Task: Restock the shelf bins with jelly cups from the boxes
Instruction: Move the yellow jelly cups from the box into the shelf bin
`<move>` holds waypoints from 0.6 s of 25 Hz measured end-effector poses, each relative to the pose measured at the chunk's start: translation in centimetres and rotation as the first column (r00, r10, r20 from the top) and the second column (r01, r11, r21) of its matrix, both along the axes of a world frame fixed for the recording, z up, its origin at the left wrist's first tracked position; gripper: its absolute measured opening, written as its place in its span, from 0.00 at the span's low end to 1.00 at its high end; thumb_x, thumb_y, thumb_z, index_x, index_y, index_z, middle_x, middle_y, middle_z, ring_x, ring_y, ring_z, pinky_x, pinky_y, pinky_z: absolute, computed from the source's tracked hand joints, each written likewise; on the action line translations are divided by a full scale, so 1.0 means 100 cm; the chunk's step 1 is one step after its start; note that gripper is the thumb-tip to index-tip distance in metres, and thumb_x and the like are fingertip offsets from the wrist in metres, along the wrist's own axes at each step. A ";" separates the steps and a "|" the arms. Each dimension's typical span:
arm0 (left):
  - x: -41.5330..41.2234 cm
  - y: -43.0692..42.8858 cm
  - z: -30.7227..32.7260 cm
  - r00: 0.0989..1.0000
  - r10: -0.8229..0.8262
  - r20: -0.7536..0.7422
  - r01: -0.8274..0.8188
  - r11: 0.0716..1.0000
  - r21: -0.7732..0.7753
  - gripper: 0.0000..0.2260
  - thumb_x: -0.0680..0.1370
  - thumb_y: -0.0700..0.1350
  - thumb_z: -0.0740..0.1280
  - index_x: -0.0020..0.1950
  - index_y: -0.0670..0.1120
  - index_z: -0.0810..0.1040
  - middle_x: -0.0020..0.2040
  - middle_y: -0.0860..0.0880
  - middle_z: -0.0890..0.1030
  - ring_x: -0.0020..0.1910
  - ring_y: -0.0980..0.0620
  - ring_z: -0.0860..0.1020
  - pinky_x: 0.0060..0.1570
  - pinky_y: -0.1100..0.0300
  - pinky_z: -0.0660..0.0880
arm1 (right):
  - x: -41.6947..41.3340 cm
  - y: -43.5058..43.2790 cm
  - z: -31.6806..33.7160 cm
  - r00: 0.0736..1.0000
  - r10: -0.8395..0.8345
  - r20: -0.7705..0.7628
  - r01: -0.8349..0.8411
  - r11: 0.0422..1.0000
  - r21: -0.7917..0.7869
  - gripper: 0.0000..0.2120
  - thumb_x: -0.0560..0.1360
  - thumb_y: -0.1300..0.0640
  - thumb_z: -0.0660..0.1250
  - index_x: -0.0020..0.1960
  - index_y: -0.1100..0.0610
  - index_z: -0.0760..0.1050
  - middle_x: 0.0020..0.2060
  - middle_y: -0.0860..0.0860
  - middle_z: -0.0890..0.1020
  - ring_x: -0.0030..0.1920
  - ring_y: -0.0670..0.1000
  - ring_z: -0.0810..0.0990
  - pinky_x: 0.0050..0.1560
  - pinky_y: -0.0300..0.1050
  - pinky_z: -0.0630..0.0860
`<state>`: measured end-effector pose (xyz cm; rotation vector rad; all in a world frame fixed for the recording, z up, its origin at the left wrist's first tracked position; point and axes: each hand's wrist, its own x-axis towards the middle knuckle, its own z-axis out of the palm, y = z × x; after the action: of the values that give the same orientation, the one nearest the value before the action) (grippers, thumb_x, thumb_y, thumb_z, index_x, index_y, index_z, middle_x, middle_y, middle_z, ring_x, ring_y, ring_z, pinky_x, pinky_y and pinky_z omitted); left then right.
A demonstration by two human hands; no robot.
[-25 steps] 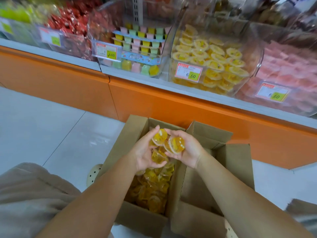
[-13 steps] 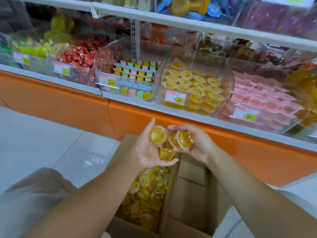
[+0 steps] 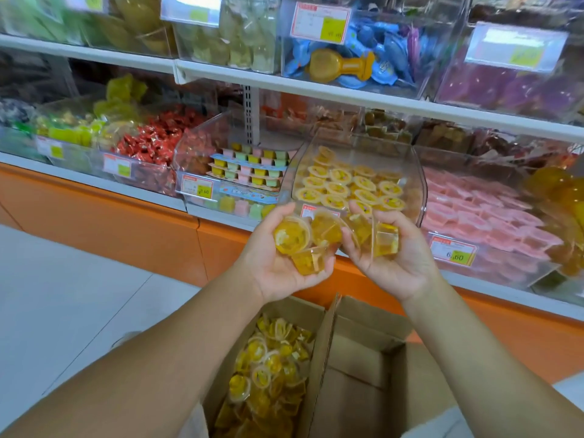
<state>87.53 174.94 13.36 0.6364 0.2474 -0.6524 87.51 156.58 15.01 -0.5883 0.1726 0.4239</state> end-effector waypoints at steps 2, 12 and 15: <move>0.004 -0.005 0.004 1.000 -0.004 0.016 0.005 1.000 -0.019 0.24 0.69 0.57 0.73 0.60 0.43 0.82 0.55 0.40 0.83 0.51 0.42 0.81 0.48 0.51 0.78 | 0.003 -0.007 -0.004 1.000 -0.012 -0.009 0.012 0.998 0.059 0.17 0.66 0.64 0.72 0.54 0.64 0.78 0.67 0.60 0.73 0.67 0.58 0.73 0.41 0.50 0.83; 0.026 -0.029 0.007 1.000 -0.005 -0.016 0.006 1.000 0.019 0.20 0.72 0.56 0.73 0.57 0.44 0.82 0.56 0.42 0.83 0.49 0.43 0.80 0.45 0.53 0.77 | 0.023 -0.020 -0.008 0.997 -0.073 -0.036 0.071 0.996 -0.062 0.12 0.72 0.62 0.66 0.55 0.58 0.72 0.66 0.60 0.75 0.61 0.60 0.79 0.39 0.48 0.83; 0.033 -0.030 0.008 1.000 0.003 -0.014 -0.003 1.000 0.030 0.21 0.73 0.57 0.72 0.59 0.44 0.82 0.61 0.42 0.82 0.50 0.43 0.80 0.44 0.52 0.78 | 0.027 -0.024 -0.010 0.998 -0.068 -0.016 0.066 0.995 -0.070 0.13 0.75 0.62 0.64 0.59 0.61 0.72 0.66 0.61 0.75 0.61 0.63 0.78 0.46 0.56 0.83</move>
<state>90.83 171.97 14.12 0.6605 0.2715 -0.6512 90.21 154.14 14.00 -0.6453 0.2250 0.3597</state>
